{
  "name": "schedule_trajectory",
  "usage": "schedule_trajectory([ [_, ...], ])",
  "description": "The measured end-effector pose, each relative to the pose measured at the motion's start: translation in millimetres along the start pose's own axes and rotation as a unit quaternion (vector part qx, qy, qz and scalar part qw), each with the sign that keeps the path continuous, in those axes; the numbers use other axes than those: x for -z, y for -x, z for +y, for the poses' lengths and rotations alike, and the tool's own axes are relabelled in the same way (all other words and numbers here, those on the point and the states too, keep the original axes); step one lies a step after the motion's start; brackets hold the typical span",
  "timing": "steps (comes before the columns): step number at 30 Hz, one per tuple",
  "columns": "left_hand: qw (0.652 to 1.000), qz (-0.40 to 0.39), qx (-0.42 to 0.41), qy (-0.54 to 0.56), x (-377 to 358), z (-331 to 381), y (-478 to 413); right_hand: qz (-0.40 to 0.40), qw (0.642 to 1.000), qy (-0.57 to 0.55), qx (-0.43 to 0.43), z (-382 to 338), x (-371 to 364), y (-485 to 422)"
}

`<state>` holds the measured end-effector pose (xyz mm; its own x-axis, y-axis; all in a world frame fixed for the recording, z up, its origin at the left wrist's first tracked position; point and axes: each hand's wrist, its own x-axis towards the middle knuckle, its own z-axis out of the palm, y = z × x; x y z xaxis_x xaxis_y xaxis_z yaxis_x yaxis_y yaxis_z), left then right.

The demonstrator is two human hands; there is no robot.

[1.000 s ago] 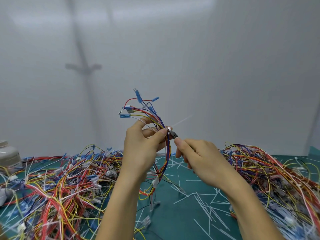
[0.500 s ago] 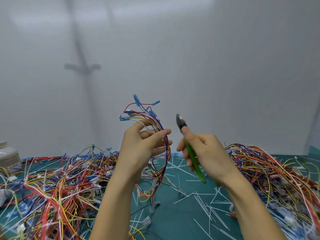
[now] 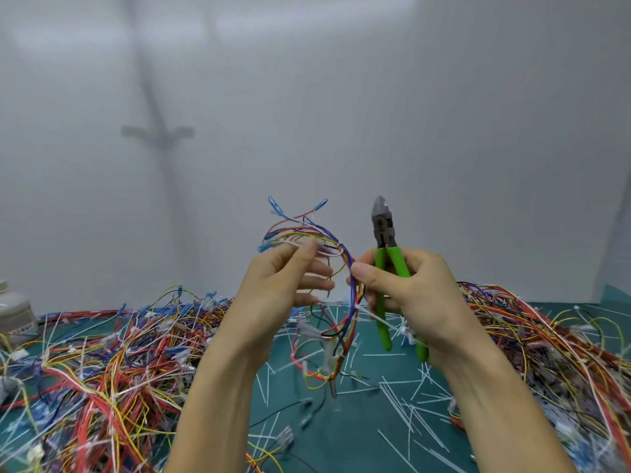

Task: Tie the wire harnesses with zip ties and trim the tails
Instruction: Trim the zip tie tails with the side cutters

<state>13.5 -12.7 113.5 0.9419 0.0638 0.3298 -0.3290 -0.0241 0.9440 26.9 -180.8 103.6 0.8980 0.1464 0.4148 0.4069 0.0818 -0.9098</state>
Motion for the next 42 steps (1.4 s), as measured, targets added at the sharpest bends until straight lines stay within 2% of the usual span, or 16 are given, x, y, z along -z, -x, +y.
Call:
schedule_trajectory([
  [3, 0.996, -0.08, 0.026, -0.03, 6, 0, 3, 0.027, 0.999, -0.04, -0.004, 0, 4, -1],
  [6, 0.983, -0.163, 0.003, -0.081, 5, -1, 4, 0.041, 0.997, -0.062, -0.007, -1, 5, -1],
  [9, 0.976, -0.202, -0.004, -0.085, -1, -2, 5, 0.049, 0.998, -0.049, -0.002, -1, 6, -1],
  [18, 0.982, -0.163, -0.004, -0.092, -15, -2, 7, 0.053, 0.998, -0.031, -0.003, 2, 3, -3],
  [31, 0.981, -0.192, -0.001, -0.011, -11, -9, 3, 0.054, 0.998, -0.017, -0.012, 3, 1, -3],
  [37, 0.994, -0.095, -0.022, 0.054, -12, -8, 0, 0.058, 0.99, -0.102, -0.073, 1, 5, -3],
  [42, 0.995, -0.031, -0.066, 0.07, -4, -6, -2, 0.034, 0.99, -0.043, -0.127, -3, 13, -2],
])
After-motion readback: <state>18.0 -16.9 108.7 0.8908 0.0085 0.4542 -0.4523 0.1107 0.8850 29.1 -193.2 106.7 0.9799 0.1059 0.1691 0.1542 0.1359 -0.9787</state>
